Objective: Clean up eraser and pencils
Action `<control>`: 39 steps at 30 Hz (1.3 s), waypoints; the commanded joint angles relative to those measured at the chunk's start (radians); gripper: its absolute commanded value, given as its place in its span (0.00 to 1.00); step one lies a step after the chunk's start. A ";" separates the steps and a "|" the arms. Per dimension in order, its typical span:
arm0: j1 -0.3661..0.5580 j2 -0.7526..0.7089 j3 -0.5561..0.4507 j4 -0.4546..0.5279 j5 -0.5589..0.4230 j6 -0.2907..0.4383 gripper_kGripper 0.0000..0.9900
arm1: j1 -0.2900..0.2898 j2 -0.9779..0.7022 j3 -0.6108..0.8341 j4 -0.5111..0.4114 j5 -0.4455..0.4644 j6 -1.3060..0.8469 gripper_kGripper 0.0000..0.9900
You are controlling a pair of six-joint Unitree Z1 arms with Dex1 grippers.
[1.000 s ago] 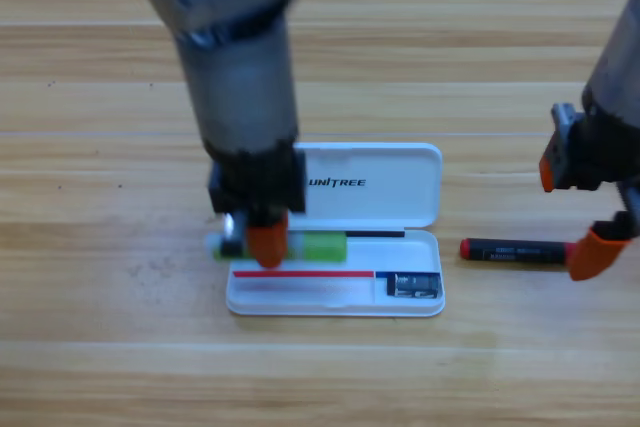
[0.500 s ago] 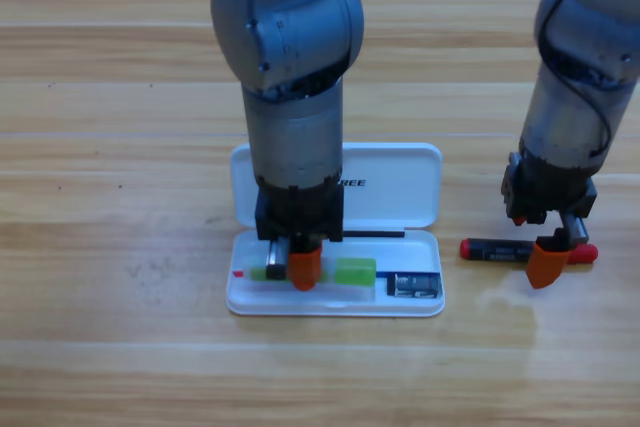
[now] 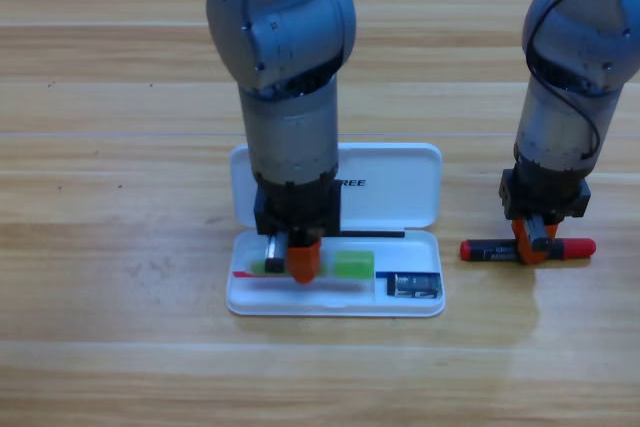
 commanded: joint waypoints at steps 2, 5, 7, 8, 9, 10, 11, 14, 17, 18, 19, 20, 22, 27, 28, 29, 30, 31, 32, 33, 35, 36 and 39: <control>0.046 0.045 0.053 -0.034 0.000 0.020 0.00 | -0.031 0.008 0.025 -0.021 0.015 -0.001 0.00; 0.049 0.043 0.062 -0.043 -0.004 0.021 0.00 | -0.031 -0.041 0.034 -0.004 0.031 0.001 0.00; 0.049 0.045 0.067 -0.048 -0.005 0.021 0.00 | -0.031 -0.070 0.037 0.008 0.034 0.002 0.00; 0.049 0.045 0.067 -0.049 -0.007 0.021 0.00 | -0.031 -0.084 0.040 0.011 0.034 0.005 0.00; 0.049 0.045 0.067 -0.049 -0.007 0.020 0.00 | -0.030 -0.099 0.041 0.016 0.034 0.010 0.00; 0.049 0.045 0.067 -0.049 -0.007 0.020 0.00 | -0.027 -0.114 0.043 0.024 0.035 0.015 0.00; 0.049 0.046 0.065 -0.049 -0.007 0.020 0.00 | -0.022 -0.130 0.046 0.031 0.037 0.018 0.00; 0.049 0.050 0.062 -0.049 -0.008 0.018 0.00 | -0.002 -0.182 0.055 0.056 0.047 0.035 0.00; 0.049 0.053 0.060 -0.049 -0.010 0.015 0.00 | 0.018 -0.226 0.049 0.091 0.055 0.059 0.00; 0.049 0.053 0.060 -0.049 -0.011 0.014 0.00 | 0.025 -0.239 0.046 0.102 0.058 0.065 0.00; 0.049 0.054 0.060 -0.049 -0.011 0.012 0.00 | 0.031 -0.249 0.044 0.108 0.058 0.070 0.00; 0.049 0.054 0.062 -0.049 -0.014 0.009 0.00 | 0.038 -0.259 0.043 0.113 0.058 0.076 0.00; 0.049 0.054 0.062 -0.049 -0.016 0.005 0.00 | 0.048 -0.271 0.043 0.119 0.060 0.081 0.00; 0.049 0.054 0.063 -0.049 -0.023 -0.012 0.00 | 0.074 -0.279 0.043 0.133 0.061 0.094 0.00; 0.048 0.054 0.063 -0.049 -0.027 -0.015 0.00 | 0.081 -0.282 0.043 0.134 0.064 0.099 0.00; 0.048 0.056 0.065 -0.049 -0.031 -0.020 0.00 | 0.085 -0.285 0.043 0.137 0.067 0.100 0.00; 0.048 0.056 0.067 -0.049 -0.034 -0.021 0.00 | 0.091 -0.289 0.043 0.137 0.067 0.100 0.00; 0.048 0.056 0.067 -0.049 -0.034 -0.023 0.00 | 0.097 -0.292 0.041 0.139 0.067 0.102 0.00; 0.048 0.056 0.070 -0.049 -0.036 -0.023 0.00 | 0.104 -0.295 0.041 0.140 0.067 0.104 0.00; 0.048 0.056 0.070 -0.049 -0.036 -0.026 0.00 | 0.110 -0.298 0.041 0.140 0.067 0.107 0.00; 0.048 0.057 0.073 -0.048 -0.037 -0.028 0.00 | 0.117 -0.300 0.041 0.140 0.067 0.110 0.00; 0.048 0.057 0.073 -0.049 -0.039 -0.029 0.00 | 0.120 -0.300 0.040 0.140 0.067 0.113 0.00; 0.048 0.063 0.076 -0.049 -0.040 -0.029 0.00 | 0.127 -0.295 0.038 0.140 0.067 0.117 0.00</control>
